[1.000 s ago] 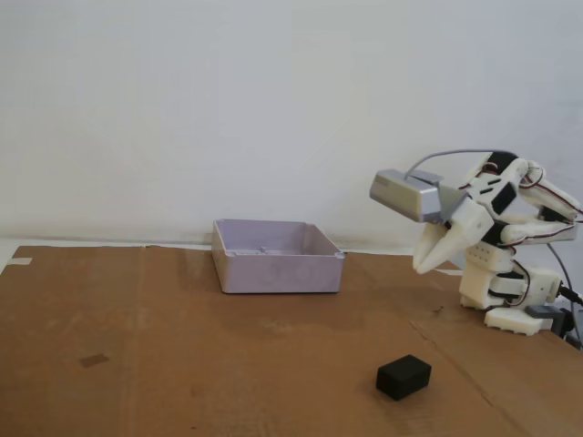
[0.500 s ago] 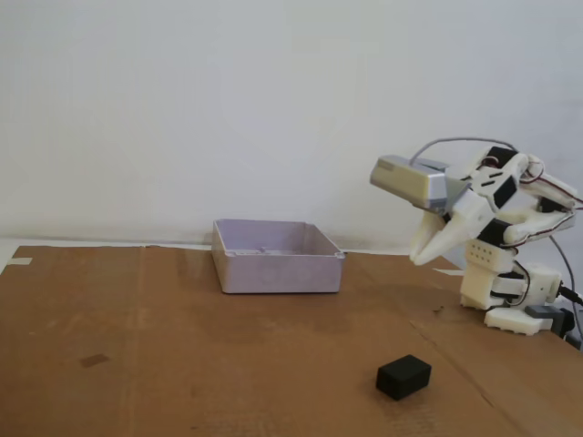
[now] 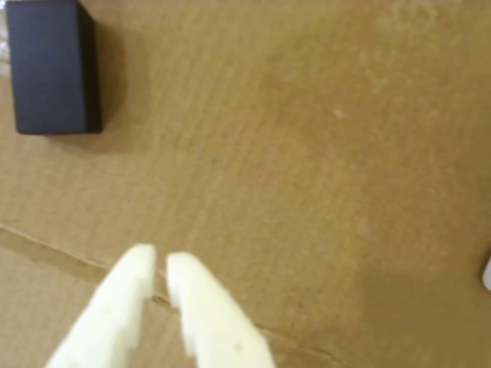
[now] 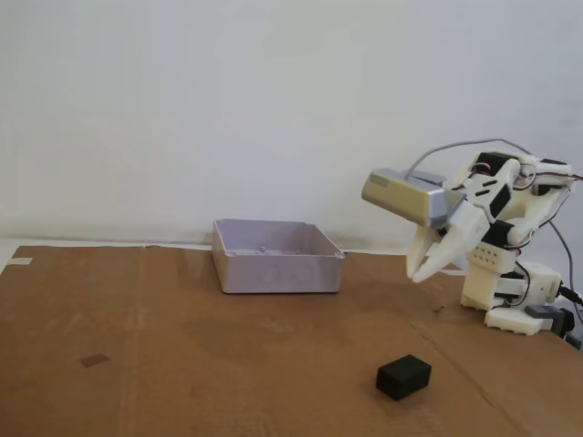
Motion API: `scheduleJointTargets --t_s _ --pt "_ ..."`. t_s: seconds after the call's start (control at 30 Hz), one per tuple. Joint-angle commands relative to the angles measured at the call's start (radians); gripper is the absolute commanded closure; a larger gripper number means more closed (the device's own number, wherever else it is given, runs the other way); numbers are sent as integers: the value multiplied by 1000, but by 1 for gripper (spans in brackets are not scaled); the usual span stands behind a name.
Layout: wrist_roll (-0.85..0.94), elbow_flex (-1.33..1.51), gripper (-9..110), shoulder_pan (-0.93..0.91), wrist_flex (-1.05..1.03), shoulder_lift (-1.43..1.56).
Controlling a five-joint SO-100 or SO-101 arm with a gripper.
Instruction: Grasp a block and put it in the box.
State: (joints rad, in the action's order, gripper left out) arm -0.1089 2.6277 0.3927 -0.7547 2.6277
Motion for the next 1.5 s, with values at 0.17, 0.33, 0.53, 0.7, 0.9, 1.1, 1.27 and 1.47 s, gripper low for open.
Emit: scheduleJointTargets --t_s 0.17,0.33,0.53,0.7,0.9,1.1,1.27,1.47 --pt "0 -181 101 48 52 -69" --pt "0 -262 101 52 52 -166" --pt "2 -356 101 78 52 -295" --pt "0 -413 101 123 52 -394" --pt "0 -488 101 150 52 -505" --pt "0 -552 101 167 52 -583" --pt "-2 -598 101 183 52 -638" --pt "-40 -652 101 192 52 -701"
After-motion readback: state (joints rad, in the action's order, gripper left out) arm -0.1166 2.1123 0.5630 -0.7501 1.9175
